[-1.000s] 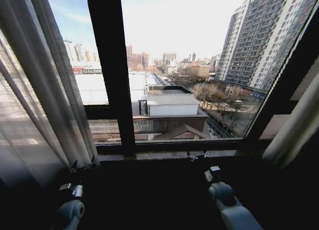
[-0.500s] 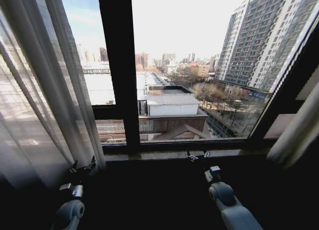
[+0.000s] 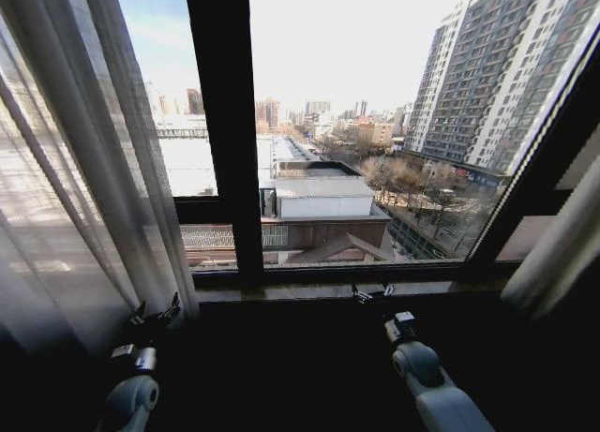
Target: Open the curtains by pulling them apart, changing their state from closed to fully open.
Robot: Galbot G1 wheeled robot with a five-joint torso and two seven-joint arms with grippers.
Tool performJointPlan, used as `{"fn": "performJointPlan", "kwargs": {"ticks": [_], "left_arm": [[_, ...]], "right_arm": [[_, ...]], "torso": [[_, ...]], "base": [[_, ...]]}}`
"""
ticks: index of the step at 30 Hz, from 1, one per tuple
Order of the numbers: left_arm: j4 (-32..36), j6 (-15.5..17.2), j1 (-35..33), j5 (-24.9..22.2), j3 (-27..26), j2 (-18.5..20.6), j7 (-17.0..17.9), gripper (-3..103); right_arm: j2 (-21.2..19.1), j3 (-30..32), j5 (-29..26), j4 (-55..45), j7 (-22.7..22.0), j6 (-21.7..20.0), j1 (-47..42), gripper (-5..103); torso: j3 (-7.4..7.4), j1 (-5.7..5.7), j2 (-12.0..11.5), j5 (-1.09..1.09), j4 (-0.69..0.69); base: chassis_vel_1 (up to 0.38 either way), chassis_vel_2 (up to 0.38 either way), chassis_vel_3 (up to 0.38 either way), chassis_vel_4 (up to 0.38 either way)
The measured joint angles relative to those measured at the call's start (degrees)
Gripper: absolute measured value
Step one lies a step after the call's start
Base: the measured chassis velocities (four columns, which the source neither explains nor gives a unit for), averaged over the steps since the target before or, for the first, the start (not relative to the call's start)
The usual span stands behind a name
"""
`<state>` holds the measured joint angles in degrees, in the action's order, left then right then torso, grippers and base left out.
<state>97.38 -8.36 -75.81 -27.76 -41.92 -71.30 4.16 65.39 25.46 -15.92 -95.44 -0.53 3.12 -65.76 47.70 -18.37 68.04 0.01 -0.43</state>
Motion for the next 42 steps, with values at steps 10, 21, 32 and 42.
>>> {"fn": "performJointPlan", "kwargs": {"ticks": [10, 21, 32, 42], "left_arm": [[0.00, 0.00, 0.00, 0.00, 0.00, 0.00, 0.00, 100], [-0.01, 0.00, 0.00, 0.00, -0.02, 0.02, 0.01, 100], [0.00, 0.00, 0.00, 0.00, 0.02, -0.01, 0.00, 100], [0.00, 0.00, 0.00, 0.00, 0.00, 0.00, 0.00, 100]], "right_arm": [[0.00, 0.00, 0.00, 0.00, 0.00, 0.00, 0.00, 100], [0.01, -0.01, 0.00, 0.00, 0.00, 0.00, 0.00, 100], [0.00, 0.00, 0.00, 0.00, -0.01, 0.00, 0.00, 100], [0.00, 0.00, 0.00, 0.00, 0.00, 0.00, 0.00, 100]], "torso": [[0.00, 0.00, 0.00, -0.01, 0.00], [0.00, 0.00, 0.00, -0.05, 0.04], [0.00, 0.01, 0.00, 0.02, -0.02], [-0.01, 0.02, 0.01, -0.01, 0.02]], "base": [[0.023, 0.025, -0.023, -0.026], [0.156, 0.153, -0.150, -0.151], [0.005, 0.014, -0.005, -0.013], [-0.072, 0.072, 0.061, -0.071]]}}
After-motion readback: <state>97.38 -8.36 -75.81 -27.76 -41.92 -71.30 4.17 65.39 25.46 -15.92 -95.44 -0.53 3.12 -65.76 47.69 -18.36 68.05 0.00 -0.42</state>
